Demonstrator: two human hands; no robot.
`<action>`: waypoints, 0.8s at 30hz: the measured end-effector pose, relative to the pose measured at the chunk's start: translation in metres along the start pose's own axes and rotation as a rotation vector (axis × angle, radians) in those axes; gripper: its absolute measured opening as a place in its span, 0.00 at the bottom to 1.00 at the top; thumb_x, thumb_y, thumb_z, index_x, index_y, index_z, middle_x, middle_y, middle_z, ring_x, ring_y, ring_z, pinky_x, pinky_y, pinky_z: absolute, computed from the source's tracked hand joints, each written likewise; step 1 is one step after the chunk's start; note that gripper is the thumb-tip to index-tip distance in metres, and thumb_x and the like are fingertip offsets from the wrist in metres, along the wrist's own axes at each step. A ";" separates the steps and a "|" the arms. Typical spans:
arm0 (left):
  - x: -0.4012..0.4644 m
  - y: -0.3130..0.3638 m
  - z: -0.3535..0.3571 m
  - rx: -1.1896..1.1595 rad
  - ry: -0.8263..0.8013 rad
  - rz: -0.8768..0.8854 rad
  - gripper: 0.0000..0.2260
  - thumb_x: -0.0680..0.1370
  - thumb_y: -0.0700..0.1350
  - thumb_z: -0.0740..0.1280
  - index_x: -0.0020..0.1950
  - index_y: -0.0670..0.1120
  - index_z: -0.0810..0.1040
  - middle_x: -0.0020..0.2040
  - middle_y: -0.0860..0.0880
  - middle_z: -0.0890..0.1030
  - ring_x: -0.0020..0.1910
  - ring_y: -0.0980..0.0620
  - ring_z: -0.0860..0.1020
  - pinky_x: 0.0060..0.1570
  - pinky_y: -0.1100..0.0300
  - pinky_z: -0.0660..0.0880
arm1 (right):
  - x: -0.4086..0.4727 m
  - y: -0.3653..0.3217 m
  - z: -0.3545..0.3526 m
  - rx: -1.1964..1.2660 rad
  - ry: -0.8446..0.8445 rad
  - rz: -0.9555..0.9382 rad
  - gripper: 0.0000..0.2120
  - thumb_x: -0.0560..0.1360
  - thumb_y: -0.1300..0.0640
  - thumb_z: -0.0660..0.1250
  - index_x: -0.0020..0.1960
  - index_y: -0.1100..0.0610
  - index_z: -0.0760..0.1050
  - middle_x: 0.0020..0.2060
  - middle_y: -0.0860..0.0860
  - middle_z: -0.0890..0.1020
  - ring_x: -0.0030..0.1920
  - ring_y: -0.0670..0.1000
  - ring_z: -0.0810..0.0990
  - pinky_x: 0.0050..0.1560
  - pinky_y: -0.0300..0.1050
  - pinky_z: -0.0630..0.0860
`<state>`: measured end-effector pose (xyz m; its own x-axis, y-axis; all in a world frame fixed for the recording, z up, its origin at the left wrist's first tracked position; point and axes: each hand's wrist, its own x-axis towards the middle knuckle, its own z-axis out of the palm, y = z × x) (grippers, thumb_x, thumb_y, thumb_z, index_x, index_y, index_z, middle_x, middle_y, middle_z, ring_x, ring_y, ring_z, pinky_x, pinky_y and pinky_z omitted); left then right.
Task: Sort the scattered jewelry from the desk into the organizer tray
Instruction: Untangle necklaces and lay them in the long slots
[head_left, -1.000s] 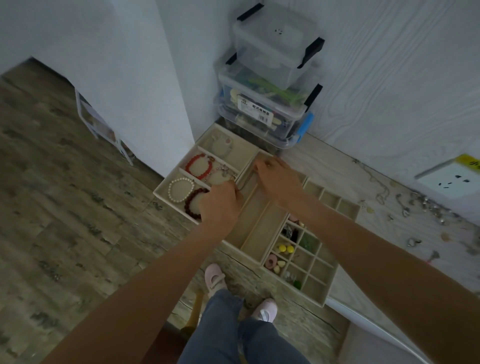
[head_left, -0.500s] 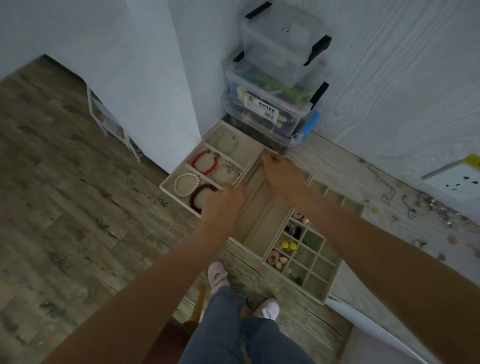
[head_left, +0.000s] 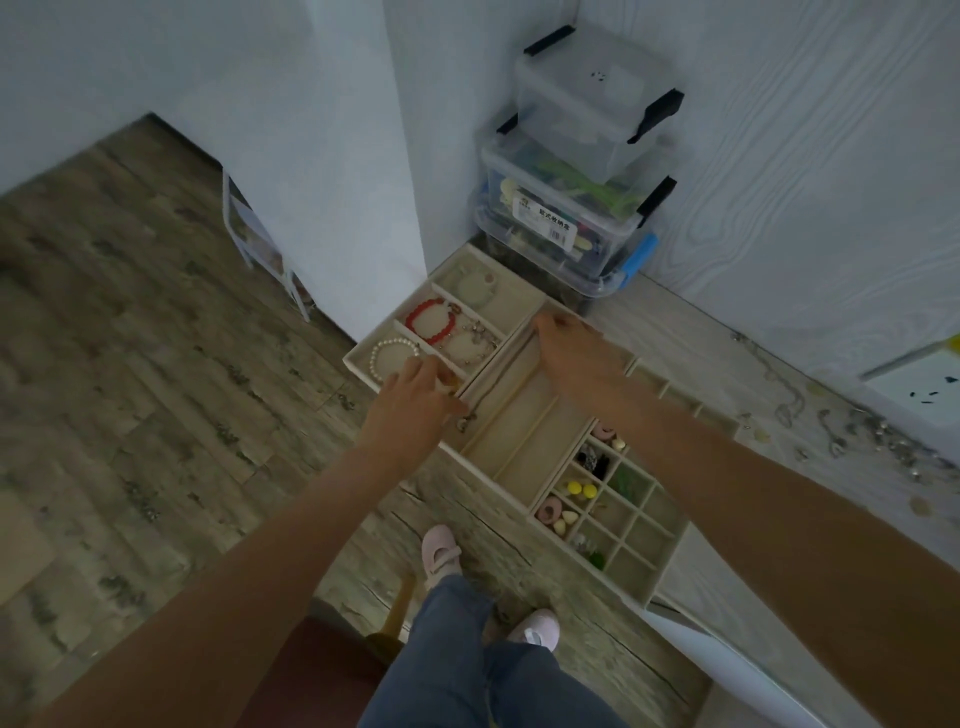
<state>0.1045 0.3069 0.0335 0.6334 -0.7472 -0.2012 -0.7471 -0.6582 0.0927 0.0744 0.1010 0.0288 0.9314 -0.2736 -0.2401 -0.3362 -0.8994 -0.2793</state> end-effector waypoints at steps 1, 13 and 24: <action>-0.001 0.002 -0.002 0.072 -0.019 0.029 0.20 0.78 0.39 0.60 0.66 0.57 0.74 0.67 0.48 0.64 0.65 0.47 0.62 0.61 0.55 0.63 | 0.000 -0.001 -0.001 0.006 0.009 -0.007 0.14 0.80 0.61 0.49 0.63 0.60 0.66 0.59 0.60 0.73 0.58 0.61 0.72 0.56 0.54 0.69; -0.001 0.009 0.016 0.417 0.049 0.212 0.04 0.72 0.49 0.69 0.39 0.52 0.84 0.58 0.49 0.75 0.55 0.48 0.73 0.53 0.55 0.71 | 0.002 0.000 0.001 -0.034 -0.036 0.003 0.16 0.80 0.63 0.51 0.66 0.62 0.64 0.60 0.61 0.73 0.59 0.60 0.73 0.56 0.53 0.71; -0.012 0.008 0.023 0.523 0.089 0.277 0.02 0.64 0.47 0.74 0.33 0.52 0.82 0.55 0.51 0.78 0.50 0.50 0.73 0.46 0.56 0.70 | -0.001 0.000 0.001 -0.084 -0.029 0.014 0.15 0.77 0.66 0.55 0.64 0.63 0.63 0.59 0.62 0.74 0.60 0.59 0.72 0.55 0.52 0.71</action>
<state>0.0864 0.3131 0.0143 0.3987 -0.9042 -0.1531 -0.8725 -0.3226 -0.3670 0.0736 0.1021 0.0279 0.9219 -0.2774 -0.2706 -0.3352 -0.9212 -0.1975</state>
